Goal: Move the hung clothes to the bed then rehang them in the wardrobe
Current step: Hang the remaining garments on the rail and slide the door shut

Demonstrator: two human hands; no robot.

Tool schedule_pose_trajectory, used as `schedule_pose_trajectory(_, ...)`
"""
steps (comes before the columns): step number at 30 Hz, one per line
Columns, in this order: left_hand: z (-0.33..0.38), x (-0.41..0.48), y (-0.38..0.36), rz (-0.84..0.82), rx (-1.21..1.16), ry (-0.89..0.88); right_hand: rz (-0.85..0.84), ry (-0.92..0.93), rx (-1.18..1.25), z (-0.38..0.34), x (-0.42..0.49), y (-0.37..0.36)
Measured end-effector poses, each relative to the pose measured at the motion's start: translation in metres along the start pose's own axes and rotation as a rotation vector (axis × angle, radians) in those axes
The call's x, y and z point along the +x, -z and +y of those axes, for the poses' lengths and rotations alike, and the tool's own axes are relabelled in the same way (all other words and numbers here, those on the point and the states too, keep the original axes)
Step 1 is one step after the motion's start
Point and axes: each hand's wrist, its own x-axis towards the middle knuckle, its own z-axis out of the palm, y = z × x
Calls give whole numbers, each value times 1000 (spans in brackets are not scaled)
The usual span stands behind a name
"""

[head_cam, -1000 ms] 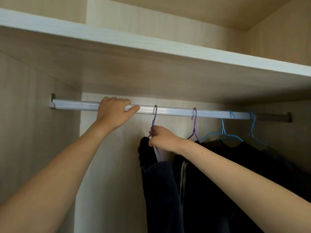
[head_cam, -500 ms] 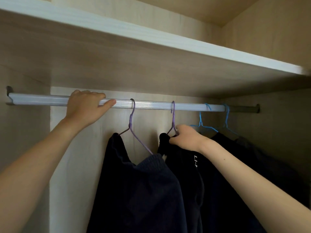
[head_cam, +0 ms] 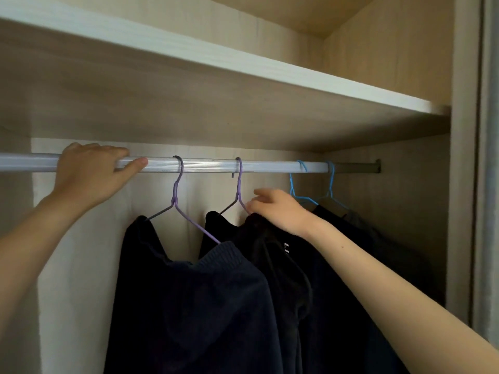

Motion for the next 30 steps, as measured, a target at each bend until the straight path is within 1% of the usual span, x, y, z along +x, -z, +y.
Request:
schedule_pose_trajectory(2,-1,1,0,-10,13,-7,209,19,-205,22,-1,29)
schedule_pose_trajectory(3,-1,1,0,-8,13,-9,264,2,-322,37,-1,42)
schedule_pose_trajectory(4,-1,1,1,-7,9,-8,269,-35,-412,53,-2,51)
schedule_pose_trajectory(6,1,2,3,-14,4,4,220,-112,-503,77,0,59)
schedule_pose_trajectory(8,2,2,3,-27,-8,16,213,-93,-535,93,1,57)
schedule_pose_trajectory(11,1,2,3,-46,-25,24,251,-11,-469,95,2,50)
schedule_pose_trajectory(15,0,1,3,-42,-5,25,249,20,-434,86,5,38)
schedule_pose_trajectory(18,3,1,6,-49,-3,60,244,71,-426,85,6,32)
schedule_pose_trajectory(23,5,0,11,-94,-8,75,316,56,-327,87,4,29)
schedule_pose_trajectory(26,7,-2,19,-154,-61,87,420,102,-235,83,-6,25)
schedule_pose_trajectory(28,9,-10,28,-189,-162,125,510,133,-91,75,-25,21)
schedule_pose_trajectory(30,17,-33,41,-130,-306,184,591,164,70,66,-58,14)
